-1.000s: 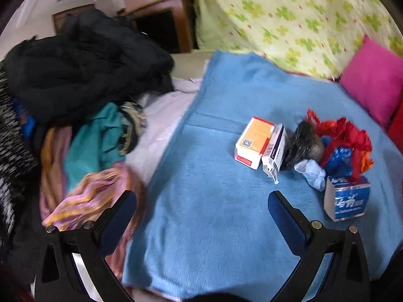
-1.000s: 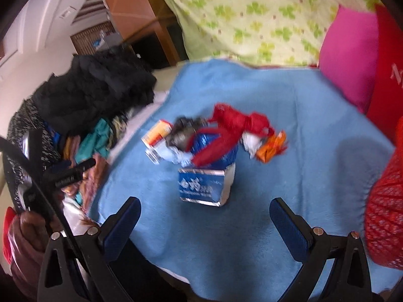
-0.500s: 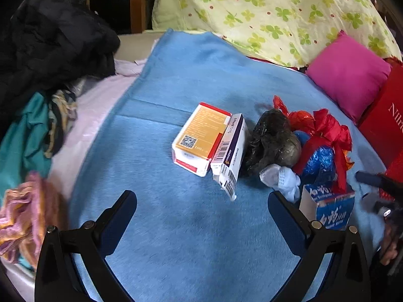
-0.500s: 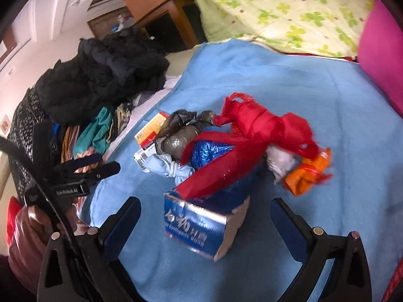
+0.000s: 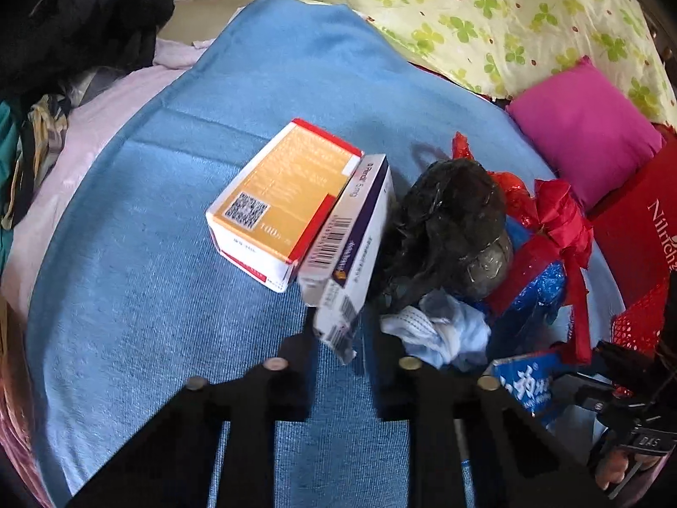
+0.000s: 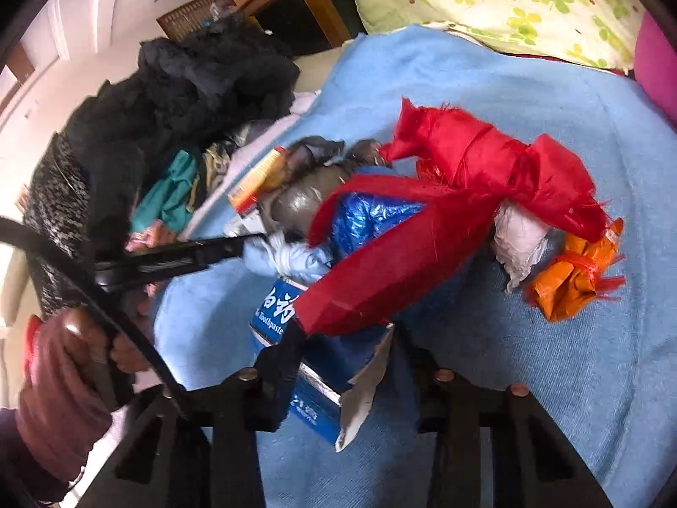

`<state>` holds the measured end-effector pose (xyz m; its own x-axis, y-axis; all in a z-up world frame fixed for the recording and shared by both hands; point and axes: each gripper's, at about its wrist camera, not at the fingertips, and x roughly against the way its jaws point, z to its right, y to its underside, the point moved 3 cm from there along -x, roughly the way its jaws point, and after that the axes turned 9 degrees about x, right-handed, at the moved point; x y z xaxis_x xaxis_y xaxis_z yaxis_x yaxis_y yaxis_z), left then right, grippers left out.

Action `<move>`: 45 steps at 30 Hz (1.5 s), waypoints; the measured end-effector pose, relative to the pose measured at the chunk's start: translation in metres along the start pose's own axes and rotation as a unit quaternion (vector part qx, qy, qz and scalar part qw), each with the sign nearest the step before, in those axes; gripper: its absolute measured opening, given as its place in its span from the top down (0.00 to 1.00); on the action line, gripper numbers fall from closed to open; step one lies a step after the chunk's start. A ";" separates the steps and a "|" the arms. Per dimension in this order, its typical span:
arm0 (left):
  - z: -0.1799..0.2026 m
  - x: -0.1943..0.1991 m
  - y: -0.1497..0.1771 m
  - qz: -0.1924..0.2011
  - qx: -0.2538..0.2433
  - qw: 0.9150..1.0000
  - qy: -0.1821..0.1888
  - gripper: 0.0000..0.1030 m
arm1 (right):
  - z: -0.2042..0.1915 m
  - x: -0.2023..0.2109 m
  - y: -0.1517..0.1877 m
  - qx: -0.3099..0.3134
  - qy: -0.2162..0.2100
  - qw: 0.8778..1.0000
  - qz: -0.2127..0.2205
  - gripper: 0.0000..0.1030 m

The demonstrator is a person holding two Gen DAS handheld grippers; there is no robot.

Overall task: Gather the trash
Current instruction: 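Grasp the blue toothpaste box with the right tool while the left tool grasps the white medicine box, then carry both held boxes over the red mesh basket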

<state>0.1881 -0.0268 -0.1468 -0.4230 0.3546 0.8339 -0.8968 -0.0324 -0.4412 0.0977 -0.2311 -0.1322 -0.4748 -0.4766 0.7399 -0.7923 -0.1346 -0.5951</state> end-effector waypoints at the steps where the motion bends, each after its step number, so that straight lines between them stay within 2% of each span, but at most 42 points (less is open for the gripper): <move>1: 0.001 0.002 0.002 0.004 -0.002 1.000 0.004 0.84 | 0.000 0.002 0.000 -0.004 -0.006 1.000 0.001 0.61; 4: 0.009 0.011 0.010 0.018 -0.024 1.000 0.009 0.86 | -0.009 0.006 0.003 0.002 -0.028 1.000 -0.004 0.61; 7: 0.014 0.024 0.020 0.036 -0.056 0.998 -0.004 0.88 | -0.026 0.006 0.009 0.030 -0.049 0.998 -0.007 0.61; 11: 0.001 0.035 0.034 0.030 -0.066 0.997 -0.019 0.87 | -0.046 0.002 0.015 0.063 -0.051 0.997 -0.019 0.61; 14: -0.015 0.036 0.037 0.020 -0.059 0.997 -0.034 0.84 | -0.049 -0.001 0.015 0.077 -0.040 0.996 -0.023 0.57; 15: -0.020 0.037 0.037 0.021 -0.059 0.997 -0.040 0.84 | -0.051 -0.002 0.014 0.079 -0.039 0.996 -0.024 0.48; 16: -0.023 0.037 0.036 0.022 -0.057 0.997 -0.046 0.81 | -0.052 -0.004 0.014 0.081 -0.039 0.996 -0.026 0.38; 17: -0.025 0.037 0.035 0.021 -0.053 0.997 -0.048 0.68 | -0.053 -0.006 0.013 0.084 -0.039 0.995 -0.028 0.35; 18: -0.026 0.036 0.033 0.021 -0.047 0.998 -0.046 0.49 | -0.055 -0.009 0.012 0.088 -0.039 0.995 -0.029 0.35; 20: -0.029 0.038 0.026 0.033 -0.035 0.998 -0.037 0.32 | -0.058 -0.014 0.011 0.094 -0.038 0.994 -0.030 0.35; 23: -0.029 0.035 0.019 0.044 -0.042 0.998 -0.031 0.32 | -0.057 -0.019 0.013 0.091 -0.033 0.995 -0.028 0.36; 24: -0.030 0.031 0.017 0.045 -0.045 0.997 -0.036 0.32 | -0.057 -0.022 0.013 0.090 -0.032 0.995 -0.028 0.45; 26: -0.028 0.022 0.018 0.040 -0.051 0.997 -0.046 0.32 | -0.058 -0.022 0.016 0.102 -0.023 0.994 -0.025 0.46; 29: -0.033 0.008 0.016 0.017 -0.043 0.998 -0.038 0.63 | -0.064 -0.020 0.016 0.115 -0.023 0.993 -0.018 0.51; 34: -0.027 0.019 0.024 0.034 -0.045 0.998 -0.030 0.69 | -0.059 -0.005 0.014 0.105 -0.015 0.994 0.003 0.59; 40: -0.006 0.054 0.043 0.072 -0.074 0.994 -0.045 0.72 | -0.049 0.028 0.009 0.083 -0.003 0.995 0.048 0.68; 45: 0.010 0.088 0.052 0.097 -0.075 0.991 -0.048 0.72 | -0.039 0.067 0.007 0.068 -0.001 0.993 0.095 0.69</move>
<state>0.1029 -0.0067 -0.0934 -0.6025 0.2643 0.7531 -0.7712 0.0503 -0.6347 0.0453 -0.2305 -0.0744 -0.6104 -0.5066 0.6089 -0.6292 -0.1569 -0.7613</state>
